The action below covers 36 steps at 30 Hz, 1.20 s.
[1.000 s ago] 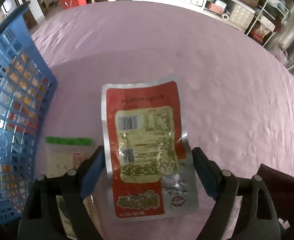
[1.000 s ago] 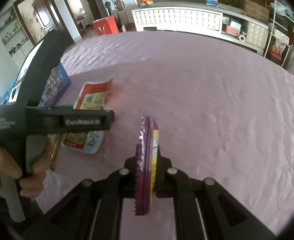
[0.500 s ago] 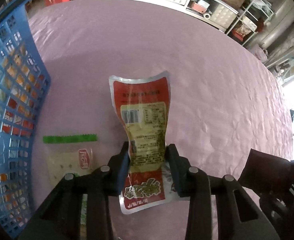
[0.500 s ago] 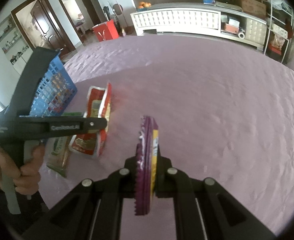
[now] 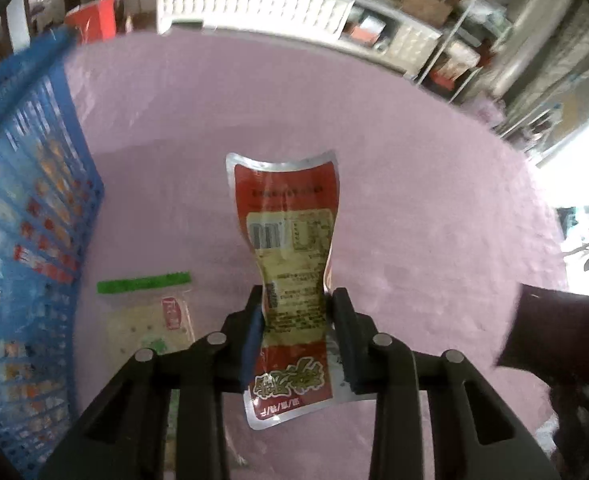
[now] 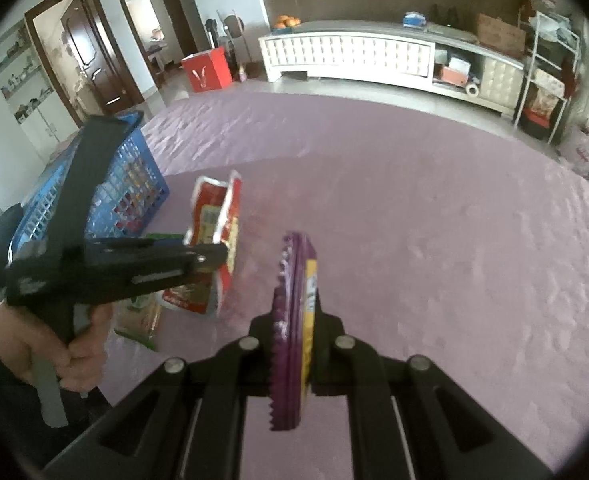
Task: Organize snacks
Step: 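Carry both packets over the basket and open both grippers to drop them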
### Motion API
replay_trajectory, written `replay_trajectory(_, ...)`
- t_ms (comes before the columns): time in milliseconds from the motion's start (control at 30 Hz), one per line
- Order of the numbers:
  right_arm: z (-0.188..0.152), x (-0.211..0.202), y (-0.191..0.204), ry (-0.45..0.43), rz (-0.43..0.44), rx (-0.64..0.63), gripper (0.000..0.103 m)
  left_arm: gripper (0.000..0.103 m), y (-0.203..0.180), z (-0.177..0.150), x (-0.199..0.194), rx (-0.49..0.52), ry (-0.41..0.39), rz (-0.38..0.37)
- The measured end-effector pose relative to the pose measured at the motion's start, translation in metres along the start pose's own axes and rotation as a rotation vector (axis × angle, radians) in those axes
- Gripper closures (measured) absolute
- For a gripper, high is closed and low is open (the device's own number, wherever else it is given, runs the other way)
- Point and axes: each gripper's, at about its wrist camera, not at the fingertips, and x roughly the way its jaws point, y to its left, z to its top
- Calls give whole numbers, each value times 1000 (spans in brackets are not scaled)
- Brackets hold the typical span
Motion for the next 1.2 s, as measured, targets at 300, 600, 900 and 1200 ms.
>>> replay_trajectory(300, 12, -46, 40, -61, -37, -34, 92, 73, 8, -2, -106, 59, -163, -68)
replay_trajectory(600, 19, -63, 110, -101, -8, -117, 92, 74, 78, -9, -182, 59, -227, -46)
replay_trajectory(900, 31, -51, 174, -102, 44, -206, 92, 74, 160, -20, -206, -16, -222, 35)
replay_trajectory(1200, 37, -41, 209, -100, 65, -253, 92, 74, 202, -24, -188, 0, -127, 78)
